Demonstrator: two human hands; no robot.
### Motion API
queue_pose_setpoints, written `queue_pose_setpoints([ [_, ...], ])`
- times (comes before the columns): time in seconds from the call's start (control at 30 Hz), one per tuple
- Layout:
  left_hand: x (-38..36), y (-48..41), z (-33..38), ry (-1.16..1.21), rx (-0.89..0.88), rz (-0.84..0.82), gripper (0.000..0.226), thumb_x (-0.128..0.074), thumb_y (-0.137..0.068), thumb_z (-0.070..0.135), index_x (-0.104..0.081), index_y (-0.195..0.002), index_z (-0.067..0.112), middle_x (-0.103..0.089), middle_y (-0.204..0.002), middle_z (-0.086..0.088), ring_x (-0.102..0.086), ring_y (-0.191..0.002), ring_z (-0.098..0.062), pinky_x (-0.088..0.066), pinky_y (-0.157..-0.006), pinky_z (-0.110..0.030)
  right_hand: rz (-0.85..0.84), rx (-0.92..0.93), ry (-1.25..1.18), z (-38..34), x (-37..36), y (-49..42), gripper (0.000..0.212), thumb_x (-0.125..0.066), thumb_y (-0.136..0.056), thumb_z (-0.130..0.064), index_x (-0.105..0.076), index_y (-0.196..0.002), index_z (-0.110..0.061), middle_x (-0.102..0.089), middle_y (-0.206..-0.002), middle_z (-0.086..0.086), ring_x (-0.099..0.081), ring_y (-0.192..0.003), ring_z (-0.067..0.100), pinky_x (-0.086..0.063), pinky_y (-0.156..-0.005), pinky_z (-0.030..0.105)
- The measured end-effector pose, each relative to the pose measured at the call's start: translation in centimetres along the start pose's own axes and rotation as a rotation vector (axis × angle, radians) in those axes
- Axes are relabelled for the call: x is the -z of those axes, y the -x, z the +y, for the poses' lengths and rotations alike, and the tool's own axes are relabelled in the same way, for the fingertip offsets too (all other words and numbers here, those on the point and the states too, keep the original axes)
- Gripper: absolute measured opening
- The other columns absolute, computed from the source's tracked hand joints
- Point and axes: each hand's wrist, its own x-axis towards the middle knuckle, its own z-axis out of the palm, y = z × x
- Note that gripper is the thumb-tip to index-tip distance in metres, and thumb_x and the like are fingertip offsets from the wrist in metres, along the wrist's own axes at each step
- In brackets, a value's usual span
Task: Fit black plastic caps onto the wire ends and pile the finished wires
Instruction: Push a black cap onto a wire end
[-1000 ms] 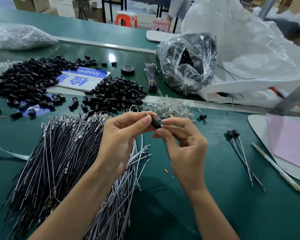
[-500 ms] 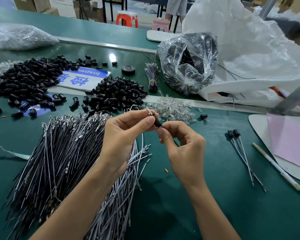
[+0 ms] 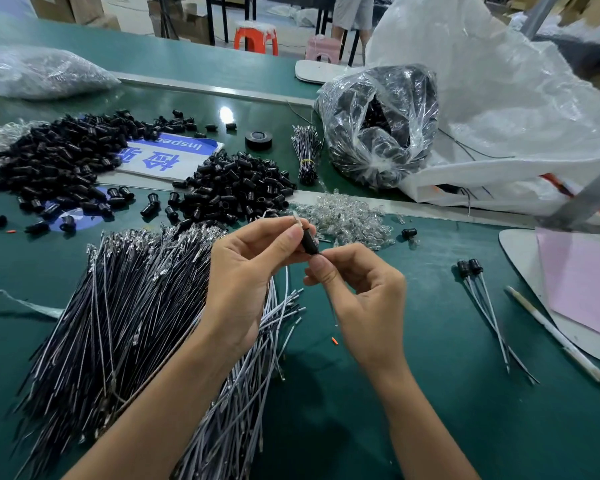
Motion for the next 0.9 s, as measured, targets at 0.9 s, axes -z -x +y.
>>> queue_pose_setpoints([
  [0.9,-0.31,0.35,0.54,0.033,0.043,0.067,0.009,-0.074,-0.066,0.016,-0.078,-0.072,0.011,-0.075,-0.081,-0.010,-0.072,-0.074,-0.018,-0.057,-0.067,-0.024,0.157,0.183,0.130,0.65,-0.80,0.94,0.006,-0.070,-0.087,-0.011,-0.074,-0.089,-0.008,-0.074,-0.080,-0.004,-0.072,-0.073,0.014,-0.057,-0.067,0.034],
])
